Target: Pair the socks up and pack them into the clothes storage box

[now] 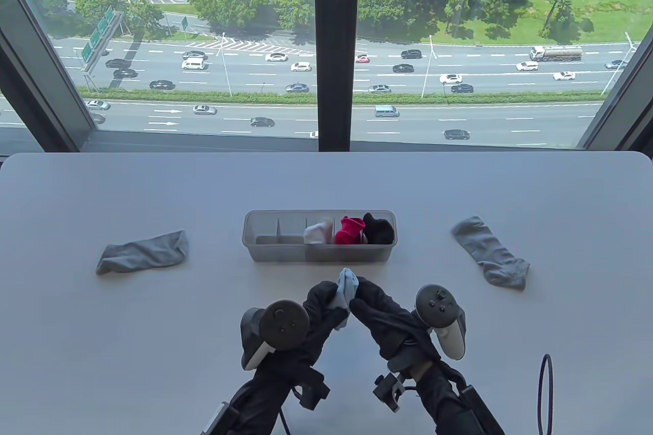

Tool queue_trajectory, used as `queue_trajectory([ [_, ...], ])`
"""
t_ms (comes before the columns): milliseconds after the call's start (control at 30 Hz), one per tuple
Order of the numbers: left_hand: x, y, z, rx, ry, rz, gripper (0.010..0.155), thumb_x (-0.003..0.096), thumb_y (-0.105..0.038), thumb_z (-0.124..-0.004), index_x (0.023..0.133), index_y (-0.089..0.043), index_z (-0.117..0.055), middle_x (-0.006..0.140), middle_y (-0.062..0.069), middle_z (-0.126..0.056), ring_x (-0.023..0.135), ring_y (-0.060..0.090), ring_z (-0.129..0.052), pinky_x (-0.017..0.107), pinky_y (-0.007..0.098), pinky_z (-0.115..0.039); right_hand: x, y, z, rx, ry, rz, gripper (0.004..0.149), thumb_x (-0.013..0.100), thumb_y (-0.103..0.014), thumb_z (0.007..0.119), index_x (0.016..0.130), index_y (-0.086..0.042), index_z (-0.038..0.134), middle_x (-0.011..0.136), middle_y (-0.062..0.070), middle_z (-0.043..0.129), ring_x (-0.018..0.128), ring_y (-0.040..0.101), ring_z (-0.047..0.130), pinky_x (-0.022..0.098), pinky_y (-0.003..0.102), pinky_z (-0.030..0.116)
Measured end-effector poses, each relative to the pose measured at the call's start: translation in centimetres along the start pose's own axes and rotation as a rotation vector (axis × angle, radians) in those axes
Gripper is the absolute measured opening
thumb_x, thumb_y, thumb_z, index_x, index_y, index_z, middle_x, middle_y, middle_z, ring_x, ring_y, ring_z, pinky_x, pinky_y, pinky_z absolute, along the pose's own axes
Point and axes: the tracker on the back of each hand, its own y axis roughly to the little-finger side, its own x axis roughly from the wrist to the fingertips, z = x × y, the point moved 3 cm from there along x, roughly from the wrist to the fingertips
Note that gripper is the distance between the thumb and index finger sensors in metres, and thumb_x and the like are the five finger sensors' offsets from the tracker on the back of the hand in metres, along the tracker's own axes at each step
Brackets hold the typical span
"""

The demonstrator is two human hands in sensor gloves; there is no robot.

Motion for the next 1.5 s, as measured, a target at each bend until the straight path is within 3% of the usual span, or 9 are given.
queue_trajectory([
  [100, 0.0, 0.2, -0.1, -0.081, 0.028, 0.017, 0.051, 0.0583, -0.030, -0.063, 0.100, -0.001, -0.058, 0.088, 0.022, -0.091, 0.073, 0.039, -0.103, 0.059, 0.056, -0.085, 0.0, 0.2, 0.5, 0.158, -0.010, 0.022, 0.066, 0.061, -0.048, 0.055, 0.111, -0.007, 0.040, 0.110, 0.024, 0.060, 0.099, 0.043, 0.066, 0.076, 0.059, 0.054],
  [367, 0.0, 0.1, 0.3, -0.055, 0.059, 0.049, 0.049, 0.0591, -0.026, -0.060, 0.102, -0.004, -0.066, 0.089, 0.021, -0.091, 0.075, 0.040, -0.097, 0.062, 0.060, -0.078, -0.2, -0.2, -0.3, 0.059, 0.062, 0.009, 0.060, 0.064, -0.042, 0.057, 0.107, -0.002, 0.044, 0.097, 0.019, 0.076, 0.082, 0.028, 0.088, 0.071, 0.049, 0.071],
  [567, 0.1, -0.1, 0.2, -0.004, 0.061, 0.069, 0.048, 0.0534, -0.018, -0.063, 0.099, -0.003, -0.063, 0.087, 0.018, -0.091, 0.070, 0.034, -0.103, 0.058, 0.055, -0.085, -0.3, -0.8, -0.4, -0.005, 0.059, -0.021, 0.061, 0.063, -0.041, 0.061, 0.108, -0.004, 0.043, 0.099, 0.020, 0.074, 0.083, 0.028, 0.085, 0.072, 0.051, 0.068],
  [700, -0.1, 0.6, 0.8, -0.041, -0.008, 0.084, 0.046, 0.0543, -0.023, -0.068, 0.095, -0.002, -0.069, 0.079, 0.018, -0.096, 0.061, 0.032, -0.107, 0.054, 0.054, -0.088, -0.2, -1.8, 0.4, -0.058, -0.009, -0.062, 0.068, 0.063, -0.034, 0.066, 0.112, -0.003, 0.031, 0.106, 0.023, 0.062, 0.090, 0.032, 0.075, 0.075, 0.055, 0.061],
  [900, -0.2, 0.8, 1.1, -0.064, -0.048, 0.082, 0.043, 0.0586, -0.034, -0.061, 0.087, -0.004, -0.076, 0.073, 0.015, -0.098, 0.057, 0.033, -0.105, 0.053, 0.056, -0.084, -0.3, -1.7, 0.4, -0.029, 0.013, -0.065, 0.064, 0.064, -0.037, 0.063, 0.113, -0.006, 0.035, 0.103, 0.020, 0.067, 0.086, 0.029, 0.079, 0.074, 0.055, 0.063],
  [1100, 0.2, 0.4, 0.4, -0.102, 0.082, 0.017, 0.045, 0.0563, -0.021, -0.062, 0.098, -0.003, -0.062, 0.086, 0.019, -0.087, 0.071, 0.033, -0.098, 0.062, 0.057, -0.079, -0.3, -1.4, -0.3, 0.017, 0.030, -0.056, 0.064, 0.065, -0.038, 0.061, 0.113, -0.007, 0.035, 0.103, 0.019, 0.067, 0.085, 0.028, 0.079, 0.074, 0.054, 0.062],
  [1233, 0.2, 0.4, 0.4, -0.087, 0.067, 0.017, 0.046, 0.0543, -0.019, -0.063, 0.098, -0.004, -0.062, 0.085, 0.018, -0.087, 0.069, 0.032, -0.098, 0.061, 0.056, -0.080, -0.4, -1.3, -0.3, 0.013, 0.029, -0.059, 0.063, 0.065, -0.038, 0.061, 0.113, -0.007, 0.035, 0.102, 0.019, 0.067, 0.084, 0.028, 0.080, 0.075, 0.055, 0.062],
  [1500, 0.0, 0.8, 0.8, -0.139, 0.032, 0.008, 0.043, 0.0578, -0.028, -0.062, 0.092, -0.004, -0.072, 0.079, 0.018, -0.092, 0.064, 0.034, -0.099, 0.059, 0.058, -0.078, -0.4, -1.4, -0.3, -0.023, 0.045, -0.048, 0.062, 0.064, -0.036, 0.063, 0.113, -0.006, 0.039, 0.100, 0.020, 0.071, 0.081, 0.028, 0.082, 0.073, 0.055, 0.064],
])
